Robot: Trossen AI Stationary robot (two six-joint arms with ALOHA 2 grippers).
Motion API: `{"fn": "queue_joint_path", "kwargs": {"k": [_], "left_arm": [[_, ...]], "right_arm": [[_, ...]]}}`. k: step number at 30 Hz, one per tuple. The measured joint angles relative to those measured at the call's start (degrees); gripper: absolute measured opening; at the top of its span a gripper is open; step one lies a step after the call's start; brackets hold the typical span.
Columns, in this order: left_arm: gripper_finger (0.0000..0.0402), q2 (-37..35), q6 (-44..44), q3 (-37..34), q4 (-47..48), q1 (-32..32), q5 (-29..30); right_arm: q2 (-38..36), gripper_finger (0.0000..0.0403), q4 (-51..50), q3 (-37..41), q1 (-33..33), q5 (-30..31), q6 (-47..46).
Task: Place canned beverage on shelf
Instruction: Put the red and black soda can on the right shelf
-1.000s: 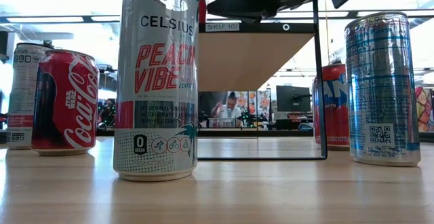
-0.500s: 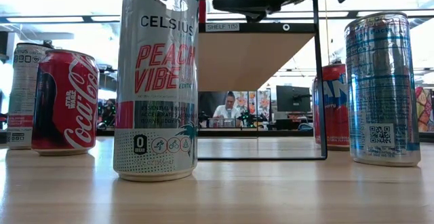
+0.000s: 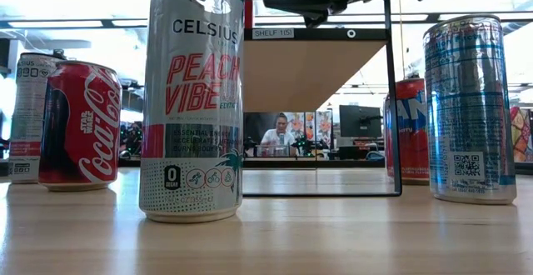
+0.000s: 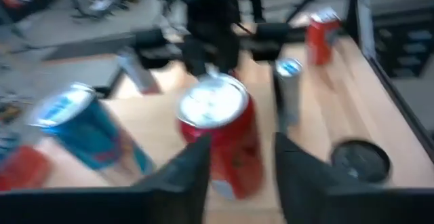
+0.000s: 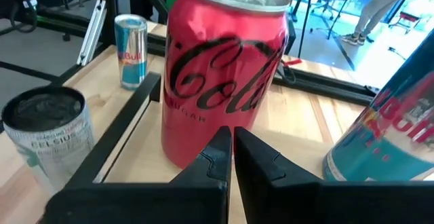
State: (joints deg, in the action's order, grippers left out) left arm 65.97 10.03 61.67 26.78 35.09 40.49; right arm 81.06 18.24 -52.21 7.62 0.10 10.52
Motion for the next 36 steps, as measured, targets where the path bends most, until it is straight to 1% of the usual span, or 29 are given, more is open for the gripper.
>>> {"fn": "queue_joint_path", "kwargs": {"k": [2,3,4,7,10,14,16,25,36], "left_arm": [[0.0041,1.03,-0.55,-0.84,-0.07,0.0,-2.69],[0.0022,1.71,-1.05,-1.09,-0.03,0.0,-3.75],[0.0014,2.46,-1.47,-1.12,-0.42,0.0,-4.75],[0.0012,4.91,-3.09,-1.12,-1.85,0.0,-4.05],[0.0002,6.97,-4.23,-1.07,-1.85,-0.29,-3.16],[0.0001,8.08,-4.68,-1.03,-2.12,-0.69,-0.68],[0.0001,8.58,-4.77,-1.03,-2.35,-1.17,-0.64],[0.0,8.88,-5.49,-1.01,-3.71,-3.28,0.14],[0.0,9.71,-5.49,-1.03,-3.55,-4.26,0.11]], "right_arm": [[0.0,0.0009,0.77,0.0,0.0,0.0,0.02],[0.0,0.0009,0.88,0.0,0.0,0.0,0.04],[0.02,0.0009,0.87,0.02,0.0,-0.02,0.01],[0.05,0.0009,0.84,0.0,0.0,0.0,0.0],[0.06,0.0009,0.88,0.0,0.0,-0.02,0.0],[0.07,0.0009,0.91,0.0,0.0,-0.02,-0.02],[0.07,0.0009,0.91,0.0,0.0,-0.02,-0.02],[0.07,0.0009,0.9,0.0,0.0,-0.02,-0.02],[0.11,0.0009,0.92,0.0,0.0,-0.02,-0.02]]}}
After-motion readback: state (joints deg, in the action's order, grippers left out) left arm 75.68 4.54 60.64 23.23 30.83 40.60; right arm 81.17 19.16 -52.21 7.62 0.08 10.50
